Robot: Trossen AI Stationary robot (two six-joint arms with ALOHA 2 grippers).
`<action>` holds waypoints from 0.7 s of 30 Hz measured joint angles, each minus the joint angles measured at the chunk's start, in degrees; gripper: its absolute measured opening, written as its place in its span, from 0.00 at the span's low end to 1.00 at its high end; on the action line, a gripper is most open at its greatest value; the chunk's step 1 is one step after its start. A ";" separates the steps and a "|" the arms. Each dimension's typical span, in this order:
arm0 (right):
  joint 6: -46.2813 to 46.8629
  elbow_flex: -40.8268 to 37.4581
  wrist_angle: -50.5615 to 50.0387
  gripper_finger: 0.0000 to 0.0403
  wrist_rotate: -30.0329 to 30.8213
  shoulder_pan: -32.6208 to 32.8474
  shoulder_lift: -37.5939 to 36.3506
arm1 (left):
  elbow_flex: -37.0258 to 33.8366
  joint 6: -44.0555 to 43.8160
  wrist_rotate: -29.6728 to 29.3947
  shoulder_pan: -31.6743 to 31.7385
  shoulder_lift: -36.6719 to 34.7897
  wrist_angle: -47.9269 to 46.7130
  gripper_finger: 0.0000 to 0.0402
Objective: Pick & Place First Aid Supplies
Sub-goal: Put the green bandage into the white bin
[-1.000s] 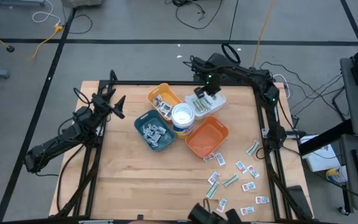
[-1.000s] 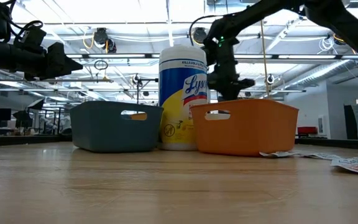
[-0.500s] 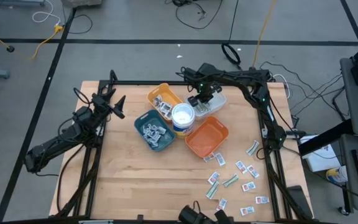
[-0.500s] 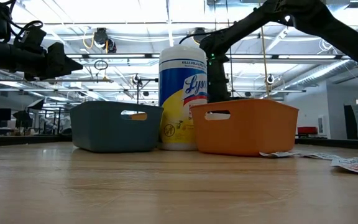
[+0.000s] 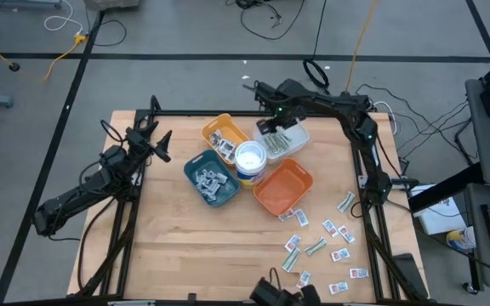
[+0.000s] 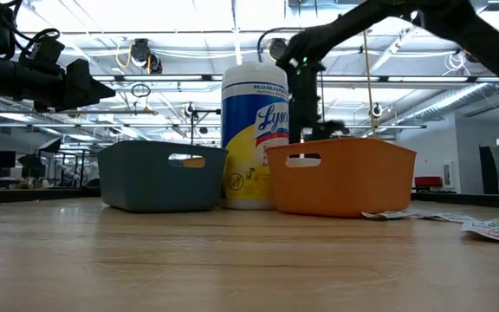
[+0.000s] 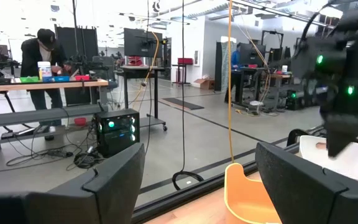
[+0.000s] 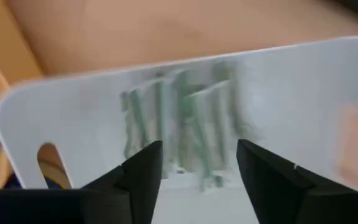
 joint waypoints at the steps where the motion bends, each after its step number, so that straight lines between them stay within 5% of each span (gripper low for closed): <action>1: 1.92 -0.01 -0.42 0.51 0.36 -0.13 -0.86 | 0.00 0.00 0.01 0.01 0.00 0.00 0.77; 13: 29.03 -20.67 6.05 0.47 4.69 0.82 -17.07 | 0.00 0.00 0.01 -0.01 0.00 0.00 0.77; 21: 42.83 -39.66 7.24 0.48 4.50 8.34 -30.60 | 0.00 0.00 0.01 0.01 0.00 0.00 0.77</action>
